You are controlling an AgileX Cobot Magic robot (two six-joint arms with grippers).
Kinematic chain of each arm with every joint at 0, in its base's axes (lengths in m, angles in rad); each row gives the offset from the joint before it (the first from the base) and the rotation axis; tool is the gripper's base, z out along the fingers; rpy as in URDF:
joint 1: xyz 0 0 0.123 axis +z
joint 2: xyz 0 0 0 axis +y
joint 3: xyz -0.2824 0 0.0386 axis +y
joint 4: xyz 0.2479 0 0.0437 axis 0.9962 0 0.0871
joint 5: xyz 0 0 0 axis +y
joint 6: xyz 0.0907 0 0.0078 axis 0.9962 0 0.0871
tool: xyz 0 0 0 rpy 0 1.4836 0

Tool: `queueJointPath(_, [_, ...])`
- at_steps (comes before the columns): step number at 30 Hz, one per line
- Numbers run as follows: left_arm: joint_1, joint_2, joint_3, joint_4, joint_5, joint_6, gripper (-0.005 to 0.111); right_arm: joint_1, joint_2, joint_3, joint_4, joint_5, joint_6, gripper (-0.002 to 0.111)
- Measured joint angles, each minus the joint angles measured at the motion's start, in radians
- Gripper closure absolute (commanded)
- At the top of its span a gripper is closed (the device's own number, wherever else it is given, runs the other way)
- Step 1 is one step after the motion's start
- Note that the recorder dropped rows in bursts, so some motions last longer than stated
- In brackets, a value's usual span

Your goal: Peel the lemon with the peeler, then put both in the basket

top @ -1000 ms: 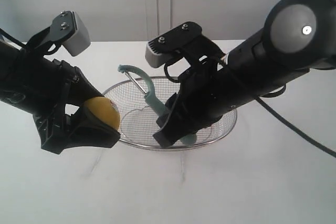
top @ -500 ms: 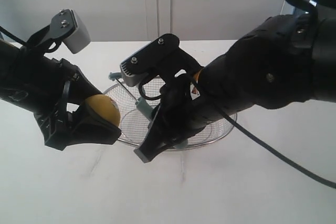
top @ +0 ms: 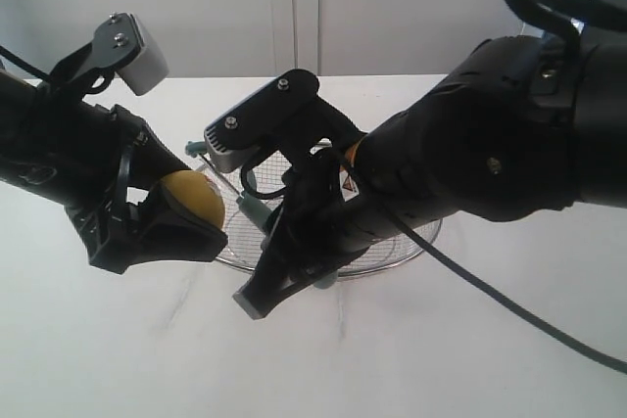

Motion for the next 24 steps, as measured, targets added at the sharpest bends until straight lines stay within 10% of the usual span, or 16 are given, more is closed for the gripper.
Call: queueJointPath(24, [0.0, 0.018, 0.0, 0.0, -0.05, -0.02, 0.107, 0.0, -0.018, 0.0, 0.0, -0.01, 0.007, 0.108])
